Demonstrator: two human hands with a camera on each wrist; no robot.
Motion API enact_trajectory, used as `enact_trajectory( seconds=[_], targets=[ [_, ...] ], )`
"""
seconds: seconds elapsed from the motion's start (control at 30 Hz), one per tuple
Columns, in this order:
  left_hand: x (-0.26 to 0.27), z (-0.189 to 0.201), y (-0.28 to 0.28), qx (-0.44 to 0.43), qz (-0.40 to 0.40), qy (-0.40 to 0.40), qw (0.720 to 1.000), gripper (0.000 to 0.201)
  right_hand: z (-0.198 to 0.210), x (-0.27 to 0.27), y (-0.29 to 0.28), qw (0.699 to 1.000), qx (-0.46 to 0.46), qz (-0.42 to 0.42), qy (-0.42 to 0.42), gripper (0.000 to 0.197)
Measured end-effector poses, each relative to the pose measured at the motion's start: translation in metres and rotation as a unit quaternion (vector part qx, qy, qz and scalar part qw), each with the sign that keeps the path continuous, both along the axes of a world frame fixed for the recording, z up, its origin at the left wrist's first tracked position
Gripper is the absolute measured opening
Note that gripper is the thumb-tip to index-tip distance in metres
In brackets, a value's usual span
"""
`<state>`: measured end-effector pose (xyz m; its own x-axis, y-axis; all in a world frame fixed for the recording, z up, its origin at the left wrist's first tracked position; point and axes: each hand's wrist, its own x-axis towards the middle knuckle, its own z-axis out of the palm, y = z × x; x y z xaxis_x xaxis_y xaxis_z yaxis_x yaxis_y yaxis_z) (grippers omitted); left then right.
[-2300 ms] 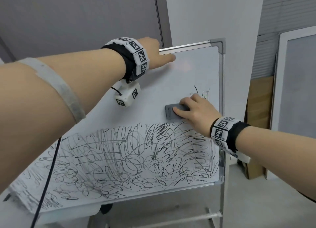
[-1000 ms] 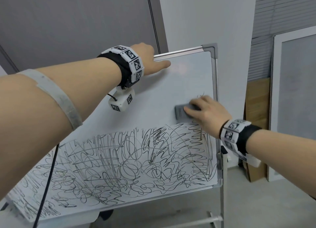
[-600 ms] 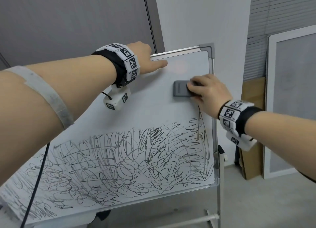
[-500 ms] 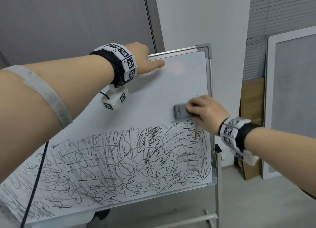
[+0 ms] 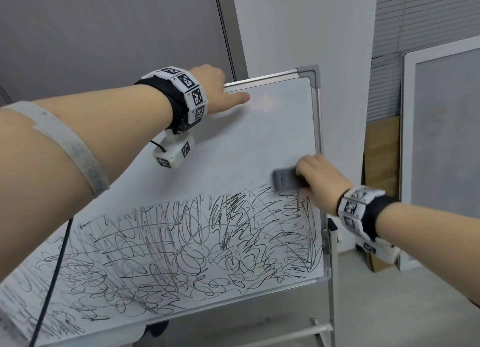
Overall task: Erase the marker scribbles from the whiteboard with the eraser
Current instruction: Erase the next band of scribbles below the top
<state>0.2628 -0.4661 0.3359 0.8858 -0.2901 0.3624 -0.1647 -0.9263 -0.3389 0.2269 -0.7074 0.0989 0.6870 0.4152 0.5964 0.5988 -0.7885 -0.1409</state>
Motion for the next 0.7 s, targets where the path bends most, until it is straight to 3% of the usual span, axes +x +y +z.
enact_trajectory(
  seconds=[0.07, 0.13, 0.3, 0.5, 0.7],
  targets=[
    [0.000, 0.001, 0.001, 0.002, 0.003, 0.002, 1.000, 0.069, -0.018, -0.007, 0.001, 0.999, -0.020, 0.001, 0.032, 0.034],
    [0.000, 0.000, -0.001, 0.001, 0.003, 0.006, 1.000, 0.070, -0.005, -0.005, 0.000, 0.999, -0.002, -0.005, 0.035, 0.033],
    [-0.001, 0.000, -0.006, 0.001, -0.004, 0.008, 1.000, 0.071, 0.045, 0.009, 0.004, 0.993, 0.092, -0.029, -0.069, 0.031],
    [-0.005, 0.002, 0.000, -0.004, 0.006, 0.012, 1.000, 0.069, -0.019, -0.014, 0.041, 0.996, -0.067, 0.027, -0.055, 0.029],
    [-0.007, 0.002, -0.004, -0.008, -0.001, 0.014, 1.000, 0.069, 0.013, -0.009, 0.057, 0.993, -0.031, 0.030, -0.106, 0.016]
  ],
)
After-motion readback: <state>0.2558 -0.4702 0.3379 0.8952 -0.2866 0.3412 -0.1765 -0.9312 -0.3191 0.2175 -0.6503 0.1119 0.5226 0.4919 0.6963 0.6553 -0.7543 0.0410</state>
